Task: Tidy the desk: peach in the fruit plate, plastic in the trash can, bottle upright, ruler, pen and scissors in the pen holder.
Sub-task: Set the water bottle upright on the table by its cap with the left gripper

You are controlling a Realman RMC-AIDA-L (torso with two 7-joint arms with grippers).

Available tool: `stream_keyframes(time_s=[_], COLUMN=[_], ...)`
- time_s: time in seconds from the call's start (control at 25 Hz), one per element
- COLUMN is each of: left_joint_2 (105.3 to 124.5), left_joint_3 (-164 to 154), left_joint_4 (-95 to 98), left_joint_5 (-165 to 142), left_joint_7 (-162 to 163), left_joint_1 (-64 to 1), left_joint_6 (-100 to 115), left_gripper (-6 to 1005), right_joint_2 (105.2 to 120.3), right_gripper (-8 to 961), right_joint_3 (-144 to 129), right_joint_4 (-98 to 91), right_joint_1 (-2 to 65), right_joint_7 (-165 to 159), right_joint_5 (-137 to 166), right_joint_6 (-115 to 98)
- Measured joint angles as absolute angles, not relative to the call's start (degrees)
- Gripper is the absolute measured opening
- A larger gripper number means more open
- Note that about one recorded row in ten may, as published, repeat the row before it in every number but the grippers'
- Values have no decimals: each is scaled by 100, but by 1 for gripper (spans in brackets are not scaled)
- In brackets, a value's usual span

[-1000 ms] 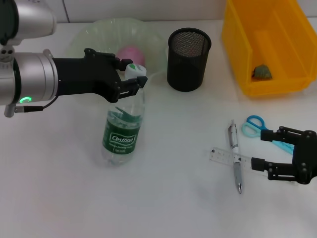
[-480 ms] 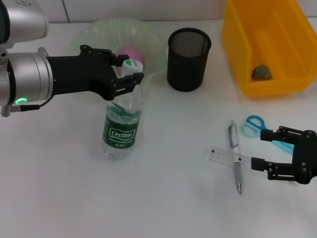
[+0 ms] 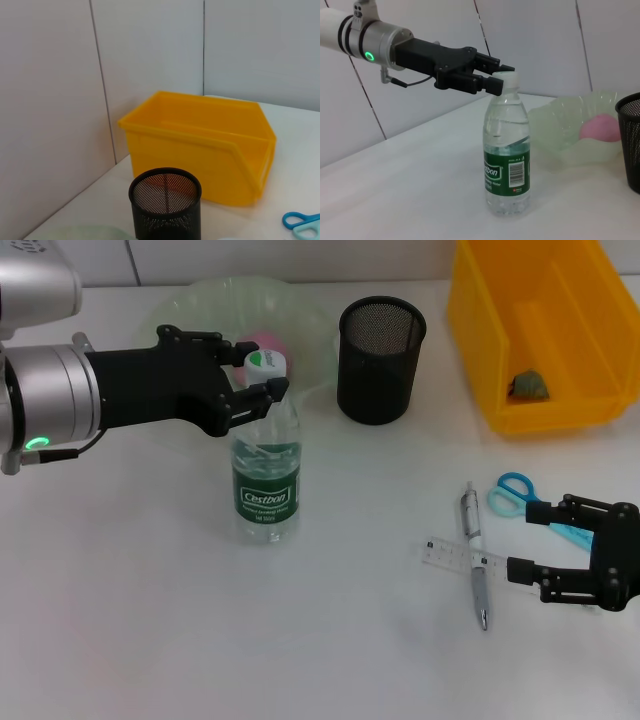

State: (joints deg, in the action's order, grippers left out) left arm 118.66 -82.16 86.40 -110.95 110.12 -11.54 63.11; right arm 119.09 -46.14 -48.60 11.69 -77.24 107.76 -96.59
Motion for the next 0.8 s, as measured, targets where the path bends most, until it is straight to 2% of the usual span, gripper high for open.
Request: stream_keyframes(time_s=[0.8], left_joint_2=[11857], left_joint_3=[-8217], left_joint_4=[8552], left_joint_5=[-10725], left_joint_7=[10636], left_joint_1=[-1055], left_joint_6=[6292], left_gripper=[432], right_joint_2=[11909], right_gripper=[842], right_joint_3=[-4625], right_joint_4=[-4869], right_joint_1=[1181], right_joint_7=[-7762], right_joint_5=[10775], right_joint_6=[-9667])
